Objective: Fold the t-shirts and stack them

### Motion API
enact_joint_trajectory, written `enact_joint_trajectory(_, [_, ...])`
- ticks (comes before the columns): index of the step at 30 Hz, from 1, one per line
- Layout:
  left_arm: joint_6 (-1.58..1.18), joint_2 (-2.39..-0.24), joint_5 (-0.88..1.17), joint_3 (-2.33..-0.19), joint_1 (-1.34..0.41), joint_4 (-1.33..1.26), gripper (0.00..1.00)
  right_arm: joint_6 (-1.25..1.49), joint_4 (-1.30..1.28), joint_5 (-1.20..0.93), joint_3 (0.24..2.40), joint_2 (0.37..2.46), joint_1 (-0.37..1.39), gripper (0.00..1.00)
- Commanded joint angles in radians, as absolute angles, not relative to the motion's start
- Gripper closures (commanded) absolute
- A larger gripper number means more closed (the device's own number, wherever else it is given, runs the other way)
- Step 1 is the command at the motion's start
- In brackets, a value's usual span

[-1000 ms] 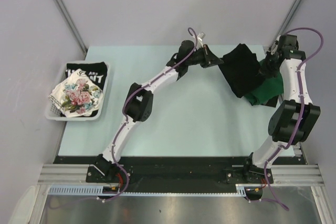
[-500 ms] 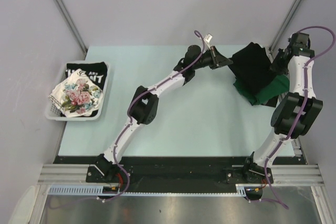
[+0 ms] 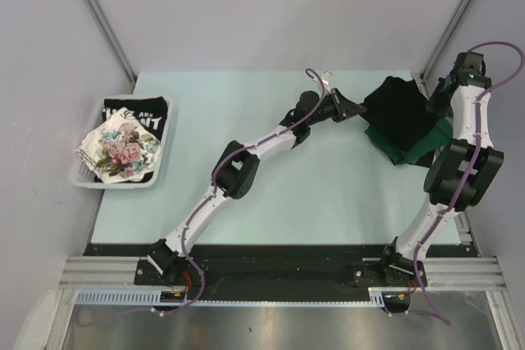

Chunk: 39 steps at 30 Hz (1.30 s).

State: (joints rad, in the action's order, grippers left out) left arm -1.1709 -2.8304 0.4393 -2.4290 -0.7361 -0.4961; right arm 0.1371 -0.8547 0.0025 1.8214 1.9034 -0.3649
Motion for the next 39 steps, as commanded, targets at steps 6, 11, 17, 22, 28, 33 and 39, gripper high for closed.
enact_joint_trajectory(6, [-1.21,-2.81,0.44,-2.48,-0.741,-0.568,1.0,0.135,-0.745,0.107,1.853,1.871,-0.457,1.0])
enact_joint_trajectory(11, [-1.213,-2.781,0.456,-2.477,-0.75,-0.56,1.0,0.132,-0.782,0.113,1.919,1.853,-0.459,1.0])
enact_joint_trajectory(17, [-1.221,-2.76,0.482,-2.473,-0.755,-0.557,1.0,0.132,-0.795,0.109,1.93,1.815,-0.463,1.0])
enact_joint_trajectory(22, [-1.219,-2.737,0.492,-2.465,-0.755,-0.549,1.0,0.13,-0.81,0.112,1.954,1.809,-0.476,1.0])
enact_joint_trajectory(28, [-1.22,-2.729,0.492,-2.462,-0.756,-0.546,1.0,0.123,-0.76,0.158,1.889,1.804,-0.511,1.0])
enact_joint_trajectory(33, [-1.21,-2.729,0.494,-2.454,-0.755,-0.523,1.0,0.138,-0.707,0.158,1.85,1.841,-0.578,1.0])
enact_joint_trajectory(39, [-1.195,-2.727,0.499,-2.441,-0.755,-0.495,1.0,0.17,-0.719,0.126,1.904,1.92,-0.638,1.0])
